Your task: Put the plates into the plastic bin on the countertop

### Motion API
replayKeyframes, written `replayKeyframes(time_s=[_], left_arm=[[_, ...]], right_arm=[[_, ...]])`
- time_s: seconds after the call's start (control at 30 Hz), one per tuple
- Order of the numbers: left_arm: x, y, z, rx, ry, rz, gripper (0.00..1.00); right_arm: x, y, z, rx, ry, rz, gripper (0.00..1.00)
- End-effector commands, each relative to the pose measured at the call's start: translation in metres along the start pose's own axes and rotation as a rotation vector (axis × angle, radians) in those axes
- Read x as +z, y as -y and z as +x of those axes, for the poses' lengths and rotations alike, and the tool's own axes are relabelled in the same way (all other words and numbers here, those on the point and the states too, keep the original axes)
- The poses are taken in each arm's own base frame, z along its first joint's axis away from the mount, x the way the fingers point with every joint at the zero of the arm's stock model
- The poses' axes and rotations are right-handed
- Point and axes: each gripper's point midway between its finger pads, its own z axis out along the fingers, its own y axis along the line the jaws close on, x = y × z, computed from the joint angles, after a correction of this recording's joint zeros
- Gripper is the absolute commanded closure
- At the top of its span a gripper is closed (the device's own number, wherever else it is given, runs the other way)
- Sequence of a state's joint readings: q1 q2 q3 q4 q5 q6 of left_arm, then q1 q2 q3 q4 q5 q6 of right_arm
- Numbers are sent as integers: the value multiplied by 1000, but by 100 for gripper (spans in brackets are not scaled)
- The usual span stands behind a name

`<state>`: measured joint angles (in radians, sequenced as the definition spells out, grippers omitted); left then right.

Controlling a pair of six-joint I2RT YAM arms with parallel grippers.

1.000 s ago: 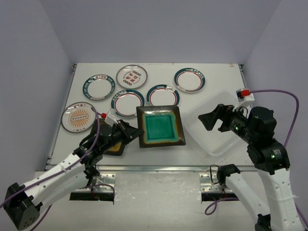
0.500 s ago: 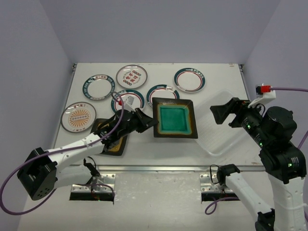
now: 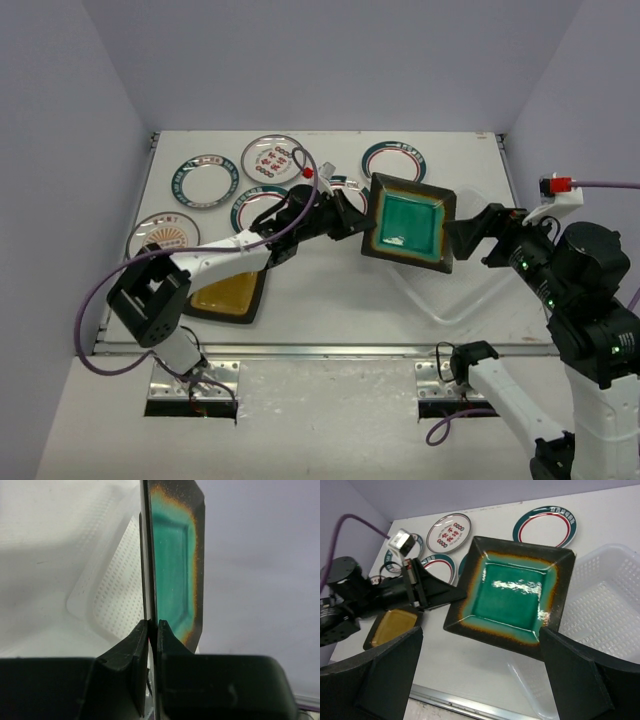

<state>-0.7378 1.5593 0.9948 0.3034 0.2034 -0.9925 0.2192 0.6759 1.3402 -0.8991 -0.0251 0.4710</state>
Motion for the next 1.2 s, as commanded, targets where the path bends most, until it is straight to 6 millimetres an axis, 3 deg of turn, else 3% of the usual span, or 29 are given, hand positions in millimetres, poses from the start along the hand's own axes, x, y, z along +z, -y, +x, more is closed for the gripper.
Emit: replayKeyframes(time_s=[0.0, 0.07, 0.1, 0.13, 0.17, 0.23, 0.47, 0.5, 0.53, 0.57, 0.6, 0.7, 0.83, 1.17], left_arm=[[8, 116, -22, 207, -19, 413, 100], [19, 133, -27, 290, -38, 450, 100], [32, 117, -17, 288, -97, 411, 100], [31, 129, -23, 311, -80, 435, 100], [43, 128, -20, 334, -120, 436, 100], [64, 112, -10, 342, -190, 398, 100], [107, 94, 0, 349, -294, 374, 100], [116, 80, 11, 348, -342, 355, 100], [121, 83, 8, 361, -333, 366, 100], [122, 97, 2, 398, -335, 395, 100], [128, 80, 13, 372, -376, 352, 100], [136, 87, 14, 422, -403, 371, 100], [152, 60, 25, 411, -441, 315, 100], [165, 45, 34, 460, -433, 209, 99]], right_arm=[[-15, -2, -20, -22, 51, 8, 1], [-17, -2, -20, -25, 45, 11, 1], [-19, -2, -20, -27, 43, 12, 1], [-20, -2, -20, -27, 44, 12, 1], [-21, -2, -20, -29, 44, 12, 1], [-24, -2, -20, -29, 47, 11, 1], [-27, -3, -17, -29, 39, 2, 1], [-27, -4, -16, -29, 38, -2, 1], [-27, -4, -15, -29, 37, -5, 1], [-27, -5, -14, -29, 33, -7, 1], [-26, -5, -13, -29, 31, -10, 1], [-27, -5, -11, -31, 29, -15, 1], [-29, -8, -10, -35, 30, -38, 1], [-22, -10, 0, -30, 11, -57, 1]])
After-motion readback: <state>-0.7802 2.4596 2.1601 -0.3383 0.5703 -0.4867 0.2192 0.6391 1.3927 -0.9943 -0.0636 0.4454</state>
